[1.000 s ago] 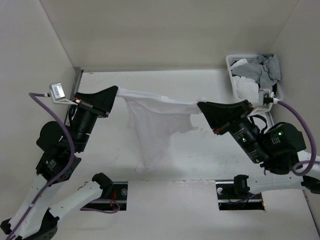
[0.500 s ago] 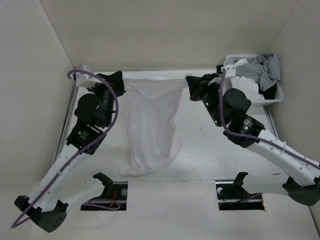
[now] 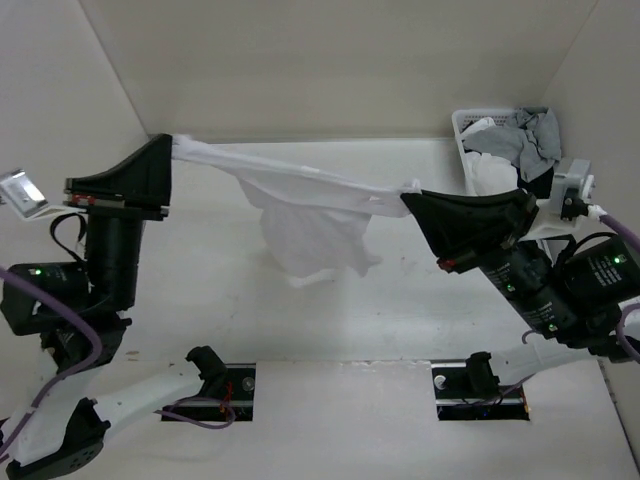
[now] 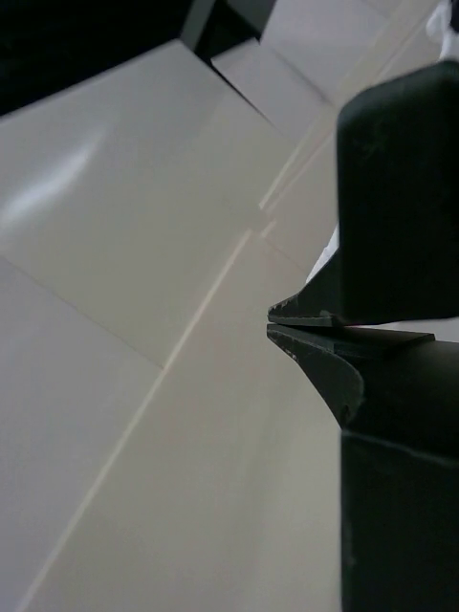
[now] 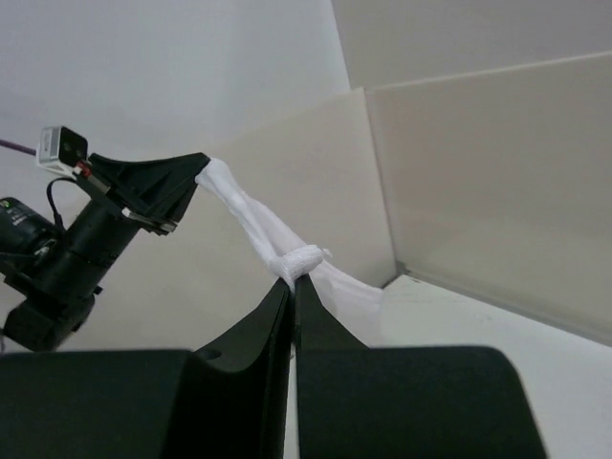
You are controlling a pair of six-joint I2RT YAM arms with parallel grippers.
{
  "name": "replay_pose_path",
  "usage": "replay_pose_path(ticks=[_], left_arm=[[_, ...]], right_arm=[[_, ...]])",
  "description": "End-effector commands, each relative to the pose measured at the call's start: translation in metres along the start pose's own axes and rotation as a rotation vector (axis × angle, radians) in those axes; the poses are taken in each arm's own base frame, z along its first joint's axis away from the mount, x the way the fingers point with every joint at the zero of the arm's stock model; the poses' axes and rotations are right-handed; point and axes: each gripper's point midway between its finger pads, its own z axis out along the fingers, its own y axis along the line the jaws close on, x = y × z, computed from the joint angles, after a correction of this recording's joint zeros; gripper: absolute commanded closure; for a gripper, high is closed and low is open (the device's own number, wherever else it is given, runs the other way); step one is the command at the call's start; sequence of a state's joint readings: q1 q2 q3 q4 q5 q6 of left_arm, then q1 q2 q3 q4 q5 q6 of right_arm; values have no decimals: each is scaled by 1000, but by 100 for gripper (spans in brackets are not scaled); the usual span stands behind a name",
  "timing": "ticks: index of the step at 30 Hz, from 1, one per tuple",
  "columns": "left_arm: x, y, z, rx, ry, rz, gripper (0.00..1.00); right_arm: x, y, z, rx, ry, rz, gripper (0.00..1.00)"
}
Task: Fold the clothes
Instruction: Flatten the tank top out
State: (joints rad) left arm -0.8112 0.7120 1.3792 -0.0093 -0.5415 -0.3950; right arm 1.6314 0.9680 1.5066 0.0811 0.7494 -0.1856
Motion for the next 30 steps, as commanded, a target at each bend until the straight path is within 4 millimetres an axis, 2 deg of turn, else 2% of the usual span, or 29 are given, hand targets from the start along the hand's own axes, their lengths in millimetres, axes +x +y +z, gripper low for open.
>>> replay_pose_path(ticks=[1,6,9,11,12,15,16,18,20,23,25,27,28,29,30], left_arm=[[-41,5,0,-61,-112,31,100],[-59,-1,0,-51,-145,31,100],[-58,3,2,-67,-155,56,100],[-35,11,10,-92,-126,100,100],[-15,18,15,-111,-95,125,100],[64,59,28,-207,8,208,100],[90,76,32,-247,36,239,100],[137,116,42,-336,88,293,100],[170,152,55,-413,128,315,99],[207,199,92,-476,180,344,99],[218,227,130,-510,180,369,98],[221,251,174,-541,166,404,97],[222,257,188,-551,164,413,95],[223,264,203,-563,167,427,92],[223,271,215,-575,173,444,85]], right_arm=[[-38,-23,-5,167,-45,-99,96],[-59,-18,-5,199,-74,-154,96],[-64,-29,-2,233,-115,-180,97],[-54,-41,4,268,-144,-196,98],[-42,-44,10,266,-148,-214,98],[19,-65,39,257,-71,-233,98],[42,-79,50,252,-30,-215,98],[81,-123,70,278,44,-155,97],[115,-163,87,283,100,-101,96],[158,-234,117,345,185,-35,95],[176,-280,138,401,219,-21,95],[181,-330,161,479,223,-14,93],[182,-354,171,520,228,-11,91],[184,-371,181,552,242,9,84],[185,-380,187,571,258,29,73]])
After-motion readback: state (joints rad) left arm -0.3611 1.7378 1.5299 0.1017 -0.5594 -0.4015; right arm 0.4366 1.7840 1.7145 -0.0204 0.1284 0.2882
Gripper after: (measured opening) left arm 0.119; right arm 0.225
